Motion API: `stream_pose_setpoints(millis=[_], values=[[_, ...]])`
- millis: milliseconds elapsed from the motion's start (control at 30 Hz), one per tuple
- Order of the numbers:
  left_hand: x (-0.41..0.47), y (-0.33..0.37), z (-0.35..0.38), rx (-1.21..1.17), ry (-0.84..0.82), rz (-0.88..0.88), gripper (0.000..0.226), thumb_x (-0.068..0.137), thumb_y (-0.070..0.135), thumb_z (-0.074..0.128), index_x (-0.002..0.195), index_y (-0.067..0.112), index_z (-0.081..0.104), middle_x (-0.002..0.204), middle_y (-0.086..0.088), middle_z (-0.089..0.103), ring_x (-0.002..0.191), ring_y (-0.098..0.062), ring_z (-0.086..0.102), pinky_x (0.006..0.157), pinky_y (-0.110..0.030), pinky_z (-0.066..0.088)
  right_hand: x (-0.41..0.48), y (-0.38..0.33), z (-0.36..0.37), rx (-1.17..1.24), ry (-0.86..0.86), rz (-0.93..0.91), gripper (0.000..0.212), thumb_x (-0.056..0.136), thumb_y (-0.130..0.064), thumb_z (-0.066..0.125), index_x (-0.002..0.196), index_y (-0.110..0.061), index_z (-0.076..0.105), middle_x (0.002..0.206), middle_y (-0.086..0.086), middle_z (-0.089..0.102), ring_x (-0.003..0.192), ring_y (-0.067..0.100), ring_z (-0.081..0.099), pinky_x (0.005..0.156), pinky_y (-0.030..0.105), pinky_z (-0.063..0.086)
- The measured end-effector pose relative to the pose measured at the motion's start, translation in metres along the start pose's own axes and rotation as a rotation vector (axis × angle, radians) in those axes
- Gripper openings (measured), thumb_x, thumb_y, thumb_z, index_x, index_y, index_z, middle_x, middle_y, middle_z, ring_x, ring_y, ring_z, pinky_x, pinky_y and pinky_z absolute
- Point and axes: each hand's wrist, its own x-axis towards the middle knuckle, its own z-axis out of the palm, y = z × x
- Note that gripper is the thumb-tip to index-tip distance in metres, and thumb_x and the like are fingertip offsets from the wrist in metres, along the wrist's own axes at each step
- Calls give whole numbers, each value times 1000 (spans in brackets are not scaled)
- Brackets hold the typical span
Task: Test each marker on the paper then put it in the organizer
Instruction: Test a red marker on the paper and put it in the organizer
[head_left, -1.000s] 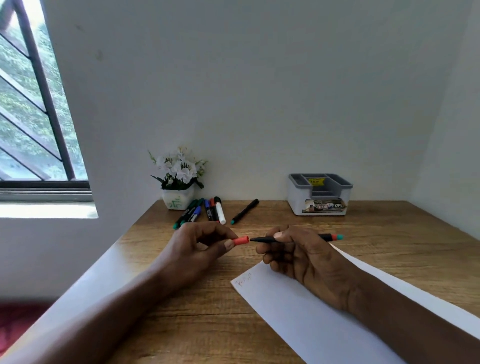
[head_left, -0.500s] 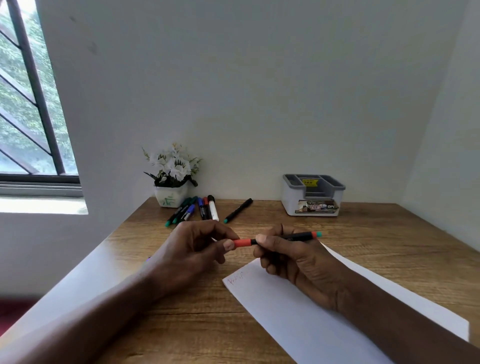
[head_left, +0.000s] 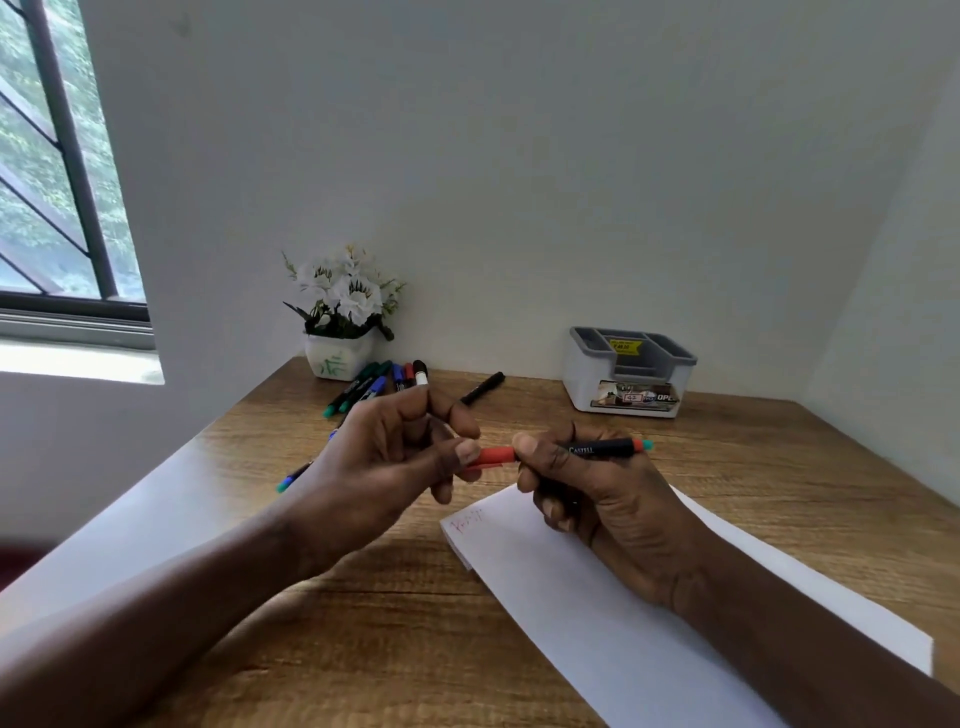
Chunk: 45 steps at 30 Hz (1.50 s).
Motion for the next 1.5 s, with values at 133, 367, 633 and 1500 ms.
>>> stream_pose_setpoints(millis=[133,367,633,1500], values=[[0,1,0,-10,-26,-1,14,90,10,69,101,2,64,80,-21,65,75,-21,64,64,-25,52,1,1,1,-7,-19,-7,12,80,-19,73,81,-8,76,70,10,70,51,14,54,45,20,44],[4,0,-2,9,-36,-129,25,91,19,68,112,6,65,93,-16,74,82,-22,69,70,-29,56,5,2,2,-138,-38,-55,13,82,-28,72,81,-15,70,73,9,71,57,18,58,53,27,46],[3,-2,-13,743,-176,-144,39,95,59,56,131,44,55,133,29,57,121,10,50,103,-30,44,8,-8,-13,-435,82,-462,25,97,-28,55,100,-7,69,73,11,70,61,23,65,52,25,49],[12,-6,-13,937,-394,-197,57,95,58,55,147,48,34,157,20,35,142,-3,33,118,-32,30,34,-2,-39,-511,504,-201,43,98,-3,60,131,-31,62,99,-4,79,96,3,73,80,23,59]])
